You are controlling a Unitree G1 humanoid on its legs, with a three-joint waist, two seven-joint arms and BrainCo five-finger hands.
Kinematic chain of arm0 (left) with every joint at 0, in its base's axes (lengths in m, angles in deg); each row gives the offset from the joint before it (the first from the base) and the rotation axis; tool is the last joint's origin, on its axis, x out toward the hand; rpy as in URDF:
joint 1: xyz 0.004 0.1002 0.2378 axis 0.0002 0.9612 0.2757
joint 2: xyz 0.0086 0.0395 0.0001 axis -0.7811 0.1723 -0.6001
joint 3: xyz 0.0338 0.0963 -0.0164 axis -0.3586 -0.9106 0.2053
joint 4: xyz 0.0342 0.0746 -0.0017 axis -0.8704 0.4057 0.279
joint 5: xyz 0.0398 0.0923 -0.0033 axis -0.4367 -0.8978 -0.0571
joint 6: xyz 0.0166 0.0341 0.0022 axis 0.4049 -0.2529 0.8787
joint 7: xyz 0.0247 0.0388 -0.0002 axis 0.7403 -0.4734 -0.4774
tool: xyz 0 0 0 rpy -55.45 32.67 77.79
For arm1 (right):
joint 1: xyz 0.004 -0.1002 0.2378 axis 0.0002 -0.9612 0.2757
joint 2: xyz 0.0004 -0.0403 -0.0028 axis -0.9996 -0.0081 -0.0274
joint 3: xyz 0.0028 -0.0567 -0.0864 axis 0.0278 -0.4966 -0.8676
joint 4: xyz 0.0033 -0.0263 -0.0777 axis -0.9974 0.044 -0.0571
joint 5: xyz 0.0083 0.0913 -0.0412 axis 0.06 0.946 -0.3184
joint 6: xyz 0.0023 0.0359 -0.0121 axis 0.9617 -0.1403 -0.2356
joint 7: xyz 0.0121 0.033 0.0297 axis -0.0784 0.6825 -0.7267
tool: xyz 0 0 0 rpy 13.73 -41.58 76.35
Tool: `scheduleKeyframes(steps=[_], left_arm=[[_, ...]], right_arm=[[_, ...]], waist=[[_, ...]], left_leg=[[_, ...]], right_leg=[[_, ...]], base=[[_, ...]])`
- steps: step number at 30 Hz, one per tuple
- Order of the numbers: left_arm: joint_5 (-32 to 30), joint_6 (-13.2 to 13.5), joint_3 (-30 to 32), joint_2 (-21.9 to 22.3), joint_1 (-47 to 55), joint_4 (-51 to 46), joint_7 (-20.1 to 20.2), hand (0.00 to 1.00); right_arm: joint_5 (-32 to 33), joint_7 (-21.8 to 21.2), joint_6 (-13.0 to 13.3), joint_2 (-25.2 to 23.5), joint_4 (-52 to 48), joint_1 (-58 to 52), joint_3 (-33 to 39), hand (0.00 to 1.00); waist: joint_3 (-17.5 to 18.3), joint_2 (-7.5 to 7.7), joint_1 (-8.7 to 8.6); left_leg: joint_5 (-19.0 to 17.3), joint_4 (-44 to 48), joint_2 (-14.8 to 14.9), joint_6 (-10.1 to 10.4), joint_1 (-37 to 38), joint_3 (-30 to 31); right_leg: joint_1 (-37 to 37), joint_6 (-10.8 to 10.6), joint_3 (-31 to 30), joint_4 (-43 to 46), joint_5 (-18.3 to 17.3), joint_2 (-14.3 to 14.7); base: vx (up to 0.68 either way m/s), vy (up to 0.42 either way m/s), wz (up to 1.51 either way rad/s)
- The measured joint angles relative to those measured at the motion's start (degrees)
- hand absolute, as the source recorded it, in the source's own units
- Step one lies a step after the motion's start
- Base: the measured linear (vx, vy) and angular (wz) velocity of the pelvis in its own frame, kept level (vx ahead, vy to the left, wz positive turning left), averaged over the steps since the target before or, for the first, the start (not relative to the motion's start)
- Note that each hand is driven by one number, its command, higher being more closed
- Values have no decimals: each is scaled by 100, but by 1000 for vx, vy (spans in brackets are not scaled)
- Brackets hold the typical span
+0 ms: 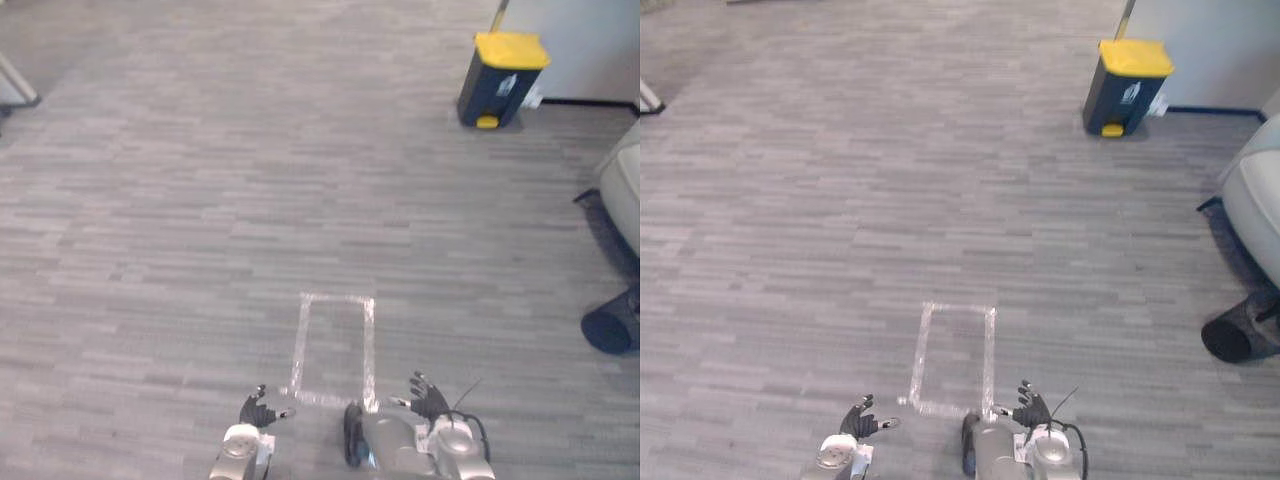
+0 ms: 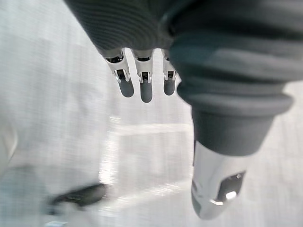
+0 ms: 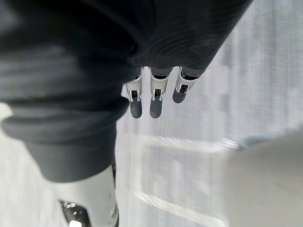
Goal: Organize the slippers on the shoe rack
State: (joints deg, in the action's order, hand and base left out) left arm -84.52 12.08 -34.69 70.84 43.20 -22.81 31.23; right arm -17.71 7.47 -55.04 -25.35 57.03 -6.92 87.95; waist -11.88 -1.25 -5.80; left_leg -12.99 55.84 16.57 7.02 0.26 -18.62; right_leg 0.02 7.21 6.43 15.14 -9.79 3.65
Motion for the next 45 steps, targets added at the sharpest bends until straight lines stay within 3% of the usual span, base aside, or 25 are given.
scheduleKeyframes(steps=[4,5,7,10,11,13,15,17,18,20,23,25,26,27,28,30,31,33,37,39,40,41,42,43,45], left_arm=[[0,9,94,37,-102,-17,14,0],[3,22,95,56,-127,-17,10,0],[10,53,82,67,-152,17,5,0],[14,116,-33,107,-125,212,-5,0],[17,109,-32,11,-139,231,-10,0],[15,113,-37,-158,-143,266,-12,0],[14,102,-77,-286,-156,346,-24,0],[13,86,-255,-394,-159,442,-47,0],[13,59,-292,-434,-189,480,-79,0],[13,-15,-346,-516,-187,547,-99,0],[12,-36,-430,-524,-191,556,-96,0],[5,-44,-440,-529,-244,631,-84,0],[-3,-45,-440,-498,-262,644,-80,0],[-15,-37,-423,-342,-278,642,-47,0],[-19,-35,-415,-259,-293,641,-11,0],[-41,-37,-391,-206,-277,641,40,0],[-80,-36,-187,-97,-238,546,73,0],[-100,-17,-36,-27,-190,372,78,0],[-98,2,22,-3,-207,251,51,0],[-77,7,89,66,-217,143,9,0],[-64,8,89,69,-215,141,5,0],[-18,10,79,93,-208,148,-3,0],[13,0,82,140,-188,146,-3,0],[12,0,82,141,-187,135,-2,0],[11,3,93,-29,-122,92,-3,0]], right_arm=[[1,13,-43,0,87,-16,64,0],[-1,19,-61,-9,147,2,62,0],[4,33,-67,-9,277,5,65,0],[-8,52,-68,59,296,-41,46,0],[-10,75,-79,-27,319,-50,25,0],[-13,73,-79,-206,344,-89,9,0],[-16,74,-76,-212,447,-4,-66,0],[-16,87,-76,-174,525,77,-125,0],[-16,89,-65,-126,528,133,-170,0],[-20,91,-56,-57,544,198,-187,0],[-22,92,-54,41,544,230,-187,0],[-18,96,-42,76,549,273,-159,0],[-20,100,-35,96,550,289,-156,0],[-21,110,-30,233,587,307,-151,0],[-17,108,-26,244,659,335,-144,0],[-17,109,-29,233,671,332,-143,0],[-16,110,-32,211,655,291,-167,0],[-12,124,-51,230,644,305,-163,0],[-12,166,-59,203,644,285,-144,0],[-11,213,-58,138,607,190,-86,0],[-12,217,-59,139,608,180,-78,0],[-10,222,-59,162,616,153,-51,0],[-7,233,-69,145,610,123,34,0],[-8,234,-73,110,609,98,37,0],[-7,219,-69,-129,465,-120,32,0]], waist=[[11,56,241],[9,60,302],[14,53,301],[174,-227,308],[278,8,294],[347,250,334],[338,334,377],[336,324,370],[326,257,330],[294,164,268],[213,14,244],[170,-39,219],[159,-95,209],[201,-271,215],[175,-316,222],[134,-309,231],[82,-266,287],[72,-272,358],[49,-229,517],[43,-181,582],[43,-182,582],[56,-213,577],[126,-271,577],[160,-235,578],[361,185,595]], left_leg=[[-225,-1559,-356,-171,-787,316],[-200,-2530,-657,-135,-909,886],[-54,-3419,-948,-52,-959,1580],[659,-3976,-904,-106,-1018,2016],[507,-3661,-1069,-109,-938,1700],[240,-3652,-1212,-231,-742,1225],[169,-3744,-1210,-374,-451,710],[128,-3988,-1217,-448,-138,339],[133,-4275,-1215,-466,89,153],[172,-4701,-1198,-487,446,-118],[174,-4899,-1150,-483,702,-274],[116,-4910,-1201,-356,894,-278],[117,-4913,-1172,-356,926,-274],[116,-4748,-1046,-346,900,-328],[97,-4251,-956,-309,796,-439],[93,-3454,-775,-302,635,-475],[45,-2178,-489,-143,242,-397],[-376,-1257,-418,-184,-204,-53],[-520,-2078,-788,-225,-749,769],[-448,-3047,-1356,-131,-1009,2237],[-393,-3188,-1399,-116,-1002,2367],[-154,-3515,-1433,-183,-981,2593],[439,-3616,-1307,-199,-905,2524],[409,-3581,-1333,-182,-890,2447],[344,-3892,-1585,-304,-677,2053]], right_leg=[[379,-114,-850,-295,-24,-82],[488,-257,-1181,-308,-105,-176],[608,-457,-1459,-342,-222,-280],[659,-827,-2050,-187,-627,-211],[562,-1063,-2317,239,-921,-437],[293,-1177,-2397,752,-959,-667],[-105,-1368,-2153,1394,-813,-807],[-405,-1319,-1420,1799,-766,-1012],[-593,-1221,-642,1886,-845,-1101],[-800,-1066,206,1772,-935,-992],[-999,-793,778,1520,-907,-860],[-1018,-287,1097,477,88,-731],[-986,-290,1114,456,95,-711],[-895,-267,1057,317,67,-584],[-744,-252,934,155,51,-502],[-506,-241,776,-24,45,-415],[-209,-191,514,-198,25,-296],[96,-106,-25,-264,-43,-200],[229,-151,-869,-254,-66,-207],[196,-363,-1393,-129,-195,-268],[195,-404,-1435,-121,-223,-269],[197,-495,-1573,-74,-333,-239],[206,-637,-1745,187,-596,-144],[211,-676,-1790,242,-657,-175],[148,-873,-2055,307,-821,-506]], base=[[380,97,-118],[330,242,-100],[357,303,-107],[366,439,-126],[259,345,-94],[251,342,-104],[229,358,-131],[184,285,-113],[175,201,-75],[214,159,-59],[213,11,-29],[227,-27,-20],[340,-63,-23],[308,-94,-35],[441,-152,-54],[252,-101,-53],[280,-29,-105],[283,6,-129],[167,77,-134],[175,198,-109],[142,237,-80],[146,297,-76],[181,354,-74],[173,294,-62],[212,254,-56]])
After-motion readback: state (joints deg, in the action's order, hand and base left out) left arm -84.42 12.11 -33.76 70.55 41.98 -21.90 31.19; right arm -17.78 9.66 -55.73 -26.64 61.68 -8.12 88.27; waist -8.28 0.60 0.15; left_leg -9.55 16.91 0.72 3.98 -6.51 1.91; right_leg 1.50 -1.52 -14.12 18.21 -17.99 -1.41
